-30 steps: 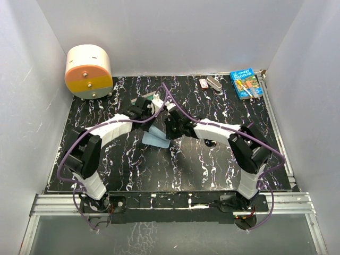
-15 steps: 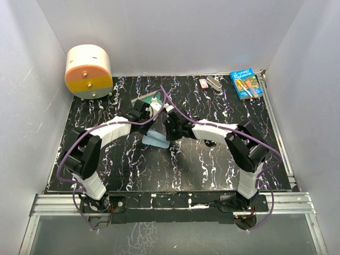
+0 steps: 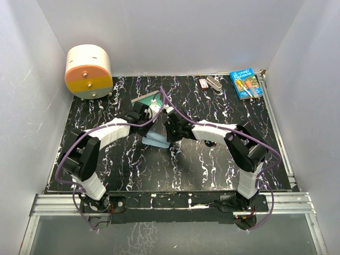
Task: Organize the sunglasses
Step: Fold the glasses cleaning cloth at the center of the board.
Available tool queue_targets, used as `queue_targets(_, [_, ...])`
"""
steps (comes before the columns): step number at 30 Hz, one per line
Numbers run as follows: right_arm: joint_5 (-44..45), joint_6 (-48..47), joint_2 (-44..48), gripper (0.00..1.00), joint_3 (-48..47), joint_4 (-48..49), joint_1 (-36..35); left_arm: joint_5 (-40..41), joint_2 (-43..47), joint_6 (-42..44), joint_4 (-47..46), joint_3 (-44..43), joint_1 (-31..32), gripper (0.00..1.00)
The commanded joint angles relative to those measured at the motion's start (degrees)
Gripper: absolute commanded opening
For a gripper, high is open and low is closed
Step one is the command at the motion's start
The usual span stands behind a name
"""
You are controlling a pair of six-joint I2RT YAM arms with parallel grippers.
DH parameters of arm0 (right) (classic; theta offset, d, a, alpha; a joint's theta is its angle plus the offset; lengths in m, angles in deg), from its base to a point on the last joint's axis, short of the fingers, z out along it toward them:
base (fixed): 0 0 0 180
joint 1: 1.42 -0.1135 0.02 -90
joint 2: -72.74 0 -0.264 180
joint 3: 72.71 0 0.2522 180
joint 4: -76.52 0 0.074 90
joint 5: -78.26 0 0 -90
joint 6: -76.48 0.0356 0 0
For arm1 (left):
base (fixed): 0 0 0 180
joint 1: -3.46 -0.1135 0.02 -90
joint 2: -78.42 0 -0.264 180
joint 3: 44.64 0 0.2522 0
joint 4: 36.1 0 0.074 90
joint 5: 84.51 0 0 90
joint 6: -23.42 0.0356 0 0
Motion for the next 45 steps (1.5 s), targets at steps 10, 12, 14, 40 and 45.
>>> queue_targets(10, [-0.4,0.2,3.0,0.21,1.7,4.8,-0.3,-3.5,3.3,1.3,0.1,1.7,0.2,0.00])
queue_targets(12, [-0.8,0.3,3.4,0.26,2.1,5.1,-0.4,-3.4,3.5,1.6,-0.2,1.9,0.2,0.00])
queue_targets(14, [-1.2,0.5,3.7,0.28,2.4,5.5,-0.4,-3.0,3.6,1.8,-0.4,2.1,0.2,0.00])
queue_targets(40, [-11.7,2.9,5.0,0.31,1.8,7.3,3.4,-5.1,8.4,4.8,-0.8,4.7,0.2,0.00])
queue_targets(45, [-13.6,4.3,3.1,0.31,1.3,7.4,5.4,-5.1,9.2,5.1,-0.9,5.1,0.2,0.00])
